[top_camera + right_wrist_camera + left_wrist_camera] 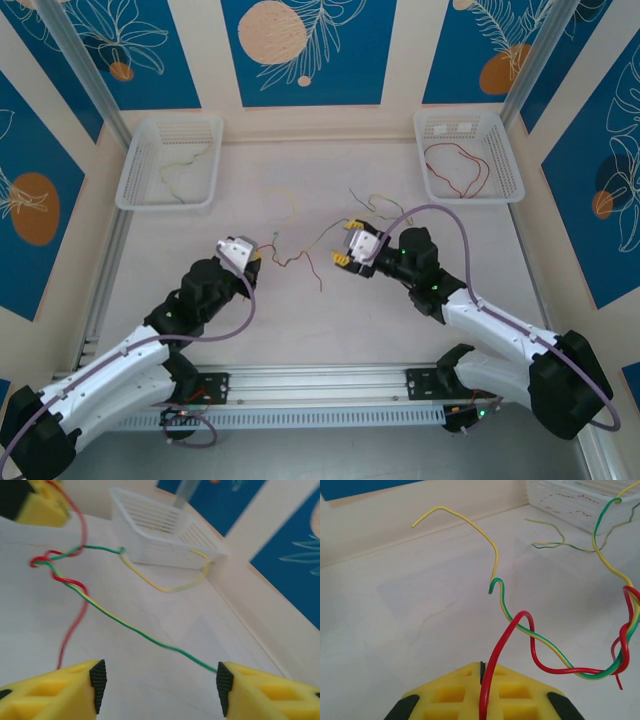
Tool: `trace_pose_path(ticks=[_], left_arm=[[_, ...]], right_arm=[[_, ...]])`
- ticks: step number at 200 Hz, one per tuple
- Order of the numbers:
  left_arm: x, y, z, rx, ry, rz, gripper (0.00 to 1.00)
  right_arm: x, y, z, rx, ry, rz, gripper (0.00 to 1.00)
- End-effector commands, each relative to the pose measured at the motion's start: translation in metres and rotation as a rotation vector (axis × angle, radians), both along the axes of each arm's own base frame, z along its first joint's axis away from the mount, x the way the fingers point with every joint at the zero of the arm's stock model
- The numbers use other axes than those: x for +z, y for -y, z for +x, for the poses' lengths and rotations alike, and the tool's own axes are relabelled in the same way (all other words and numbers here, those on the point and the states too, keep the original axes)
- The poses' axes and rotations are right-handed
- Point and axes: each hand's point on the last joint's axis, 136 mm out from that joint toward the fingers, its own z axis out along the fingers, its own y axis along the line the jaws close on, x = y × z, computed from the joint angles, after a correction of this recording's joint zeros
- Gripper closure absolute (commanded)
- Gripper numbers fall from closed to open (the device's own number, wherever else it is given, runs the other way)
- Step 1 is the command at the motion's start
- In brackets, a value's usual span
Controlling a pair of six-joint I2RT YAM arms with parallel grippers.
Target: Untangle the cables
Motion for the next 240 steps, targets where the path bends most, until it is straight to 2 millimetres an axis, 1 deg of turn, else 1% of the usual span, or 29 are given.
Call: trace_pose_path(ticks=[1,16,44,57,78,89,93,96,101,106,113,123,132,153,162,177,186,206,219,240], left_arm=[[0.030,0.015,-0.002,-0.085,0.058,-0.048,1.00],[0.031,0.017,-0.003,-0.100,0.064,-0.046,1.00],[0.032,0.020,-0.005,-0.118,0.067,-0.052,1.00],[0.033,0.022,-0.007,-0.133,0.065,-0.057,1.00],[0.031,0.022,-0.008,-0.138,0.056,-0.060,1.00],[0.031,0.021,-0.008,-0.136,0.056,-0.064,1.00],[0.031,0.021,-0.008,-0.136,0.057,-0.066,1.00],[0.031,0.021,-0.009,-0.135,0.059,-0.069,1.00],[0.031,0.021,-0.009,-0.134,0.060,-0.071,1.00],[0.032,0.020,-0.009,-0.130,0.061,-0.072,1.00],[0.032,0.018,-0.009,-0.122,0.064,-0.074,1.00],[0.032,0.015,-0.009,-0.107,0.068,-0.072,1.00],[0.031,0.011,-0.008,-0.088,0.071,-0.070,1.00],[0.026,-0.003,0.000,0.000,0.078,-0.042,1.00],[0.024,-0.013,0.005,0.071,0.083,-0.030,1.00],[0.024,-0.031,0.013,0.182,0.098,-0.017,1.00],[0.025,-0.041,0.017,0.242,0.106,-0.013,1.00],[0.026,-0.057,0.023,0.326,0.112,-0.018,1.00],[0.024,-0.063,0.025,0.348,0.104,-0.028,1.00],[0.020,-0.071,0.028,0.384,0.081,-0.041,1.00]], right_arm=[[-0.009,-0.019,-0.006,0.085,0.105,-0.135,0.35],[-0.018,-0.029,-0.001,0.114,0.163,-0.220,0.34],[-0.022,-0.038,0.019,0.131,0.224,-0.302,0.34],[-0.019,-0.043,0.030,0.126,0.257,-0.333,0.35],[-0.011,-0.051,0.037,0.155,0.268,-0.322,0.39],[-0.013,-0.056,0.041,0.166,0.269,-0.324,0.42],[-0.014,-0.057,0.042,0.170,0.274,-0.331,0.44],[-0.016,-0.059,0.042,0.173,0.276,-0.337,0.51],[-0.018,-0.061,0.044,0.174,0.279,-0.346,0.66],[-0.019,-0.062,0.046,0.170,0.280,-0.355,0.78],[-0.021,-0.063,0.048,0.166,0.276,-0.362,0.88],[-0.021,-0.062,0.048,0.162,0.259,-0.362,1.00],[-0.018,-0.061,0.049,0.145,0.240,-0.344,1.00],[-0.014,-0.054,0.049,0.103,0.189,-0.293,1.00],[-0.011,-0.049,0.047,0.086,0.184,-0.268,1.00],[-0.006,-0.040,0.039,0.082,0.160,-0.208,1.00],[-0.002,-0.031,0.036,0.067,0.128,-0.160,1.00],[0.005,-0.005,0.042,-0.017,0.080,-0.067,1.00],[0.007,0.009,0.043,-0.058,0.070,-0.034,1.00],[0.012,0.027,0.043,-0.107,0.060,0.008,1.00]])
